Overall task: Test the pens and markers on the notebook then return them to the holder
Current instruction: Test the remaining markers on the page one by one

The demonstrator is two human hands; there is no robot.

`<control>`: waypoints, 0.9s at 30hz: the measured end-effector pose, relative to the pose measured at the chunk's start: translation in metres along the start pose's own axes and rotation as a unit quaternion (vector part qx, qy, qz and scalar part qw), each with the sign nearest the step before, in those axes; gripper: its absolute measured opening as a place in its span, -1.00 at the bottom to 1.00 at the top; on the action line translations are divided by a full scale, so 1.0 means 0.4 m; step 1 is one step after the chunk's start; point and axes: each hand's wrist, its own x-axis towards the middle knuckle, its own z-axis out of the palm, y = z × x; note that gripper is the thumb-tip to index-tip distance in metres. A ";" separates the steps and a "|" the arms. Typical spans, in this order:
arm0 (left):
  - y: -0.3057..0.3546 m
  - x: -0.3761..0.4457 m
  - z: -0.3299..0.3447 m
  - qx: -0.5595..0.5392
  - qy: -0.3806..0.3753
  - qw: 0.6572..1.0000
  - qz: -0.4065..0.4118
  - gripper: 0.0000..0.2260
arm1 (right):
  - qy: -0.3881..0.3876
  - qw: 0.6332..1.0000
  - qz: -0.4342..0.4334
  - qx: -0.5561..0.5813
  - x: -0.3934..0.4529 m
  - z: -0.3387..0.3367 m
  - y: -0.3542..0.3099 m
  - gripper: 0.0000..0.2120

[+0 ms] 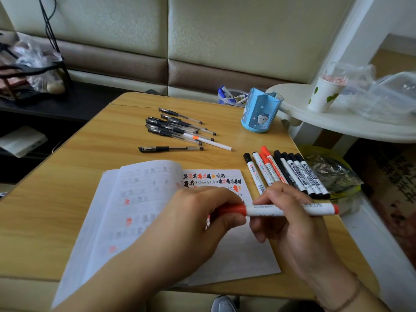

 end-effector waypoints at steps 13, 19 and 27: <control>0.066 0.010 0.003 -0.041 -0.038 0.998 0.037 -0.85 | 0.194 0.968 -0.111 0.113 -0.040 0.068 -0.002 -0.66; 0.070 0.031 0.011 -0.058 -0.056 0.997 0.006 -0.83 | 0.097 0.986 -0.110 0.073 -0.008 0.024 -0.007 -0.70; 0.068 0.099 0.065 0.070 0.049 0.996 0.006 -0.88 | 0.169 0.977 -0.116 0.057 -0.037 -0.142 -0.045 -0.90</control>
